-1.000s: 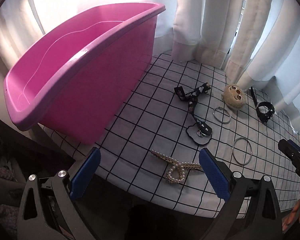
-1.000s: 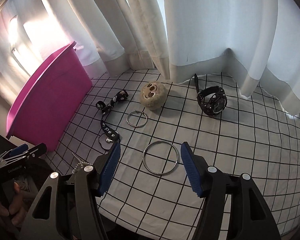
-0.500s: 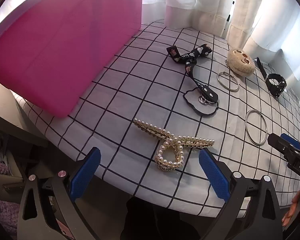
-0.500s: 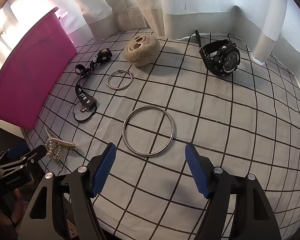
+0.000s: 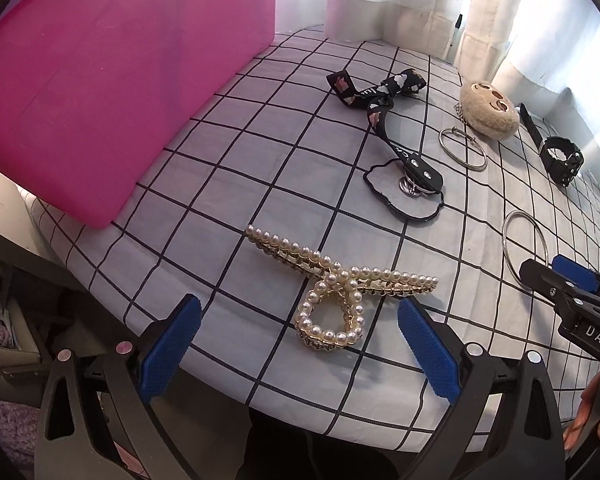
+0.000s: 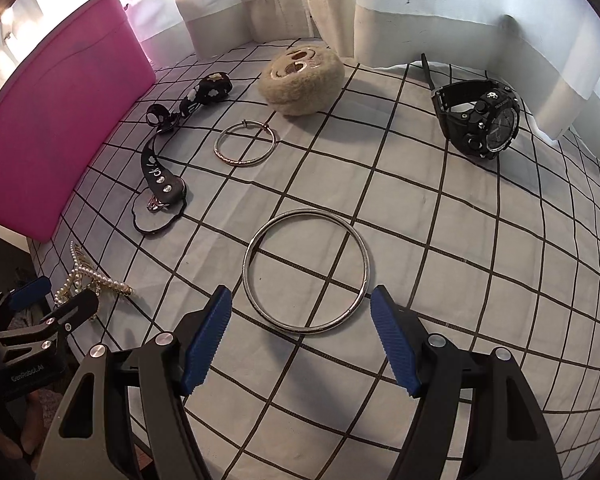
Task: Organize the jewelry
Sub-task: 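Grasp the pearl hair clip with the left tool while the right tool approaches the large metal ring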
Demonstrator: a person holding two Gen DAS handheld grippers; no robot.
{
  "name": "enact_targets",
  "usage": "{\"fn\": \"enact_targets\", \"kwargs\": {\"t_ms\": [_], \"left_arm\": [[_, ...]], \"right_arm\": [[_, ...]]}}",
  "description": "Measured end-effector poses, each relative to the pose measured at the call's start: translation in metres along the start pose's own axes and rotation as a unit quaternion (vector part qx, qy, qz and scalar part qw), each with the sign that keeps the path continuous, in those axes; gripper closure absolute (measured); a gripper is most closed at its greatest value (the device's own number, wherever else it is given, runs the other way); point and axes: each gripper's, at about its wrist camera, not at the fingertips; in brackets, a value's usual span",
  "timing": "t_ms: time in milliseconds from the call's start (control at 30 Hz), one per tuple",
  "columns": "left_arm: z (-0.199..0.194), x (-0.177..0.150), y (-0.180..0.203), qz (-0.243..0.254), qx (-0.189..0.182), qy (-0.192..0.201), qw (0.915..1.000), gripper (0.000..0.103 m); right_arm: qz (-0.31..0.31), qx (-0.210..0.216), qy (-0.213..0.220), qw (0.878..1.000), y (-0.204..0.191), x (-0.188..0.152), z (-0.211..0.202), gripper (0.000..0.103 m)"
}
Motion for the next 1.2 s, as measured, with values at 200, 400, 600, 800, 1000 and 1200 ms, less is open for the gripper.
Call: {"fn": "enact_targets", "kwargs": {"t_ms": [200, 400, 600, 800, 1000, 1200], "left_arm": [[0.004, 0.0, 0.001, 0.001, 0.004, 0.001, 1.0, 0.006], [0.01, 0.003, 0.006, 0.002, 0.008, 0.001, 1.0, 0.006], [0.015, 0.003, 0.009, 0.006, 0.008, -0.002, 0.9999, 0.006], [0.018, 0.006, 0.01, 0.006, 0.011, 0.003, 0.9999, 0.006], [0.026, 0.008, 0.008, 0.001, 0.005, -0.002, 1.0, 0.005], [0.029, 0.012, 0.007, -0.012, -0.002, 0.001, 0.9999, 0.005]], "right_arm": [[-0.005, -0.004, 0.003, 1.0, -0.002, 0.004, 0.006, 0.032], [-0.033, -0.053, 0.01, 0.998, -0.013, 0.009, 0.015, 0.032], [-0.056, -0.067, 0.009, 0.996, -0.021, 0.013, 0.021, 0.026], [-0.035, -0.07, 0.014, 0.997, -0.014, 0.018, 0.023, 0.024], [-0.034, -0.07, 0.021, 0.997, -0.009, 0.021, 0.026, 0.015], [-0.036, -0.067, 0.036, 0.996, -0.003, 0.026, 0.032, 0.009]]}}
Point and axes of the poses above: each gripper's, at about its wrist camera, not at the fingertips, and z roughly the way its jaws point, y to its right, x to its top, and after that the axes turned 4 degrees about z, right-handed
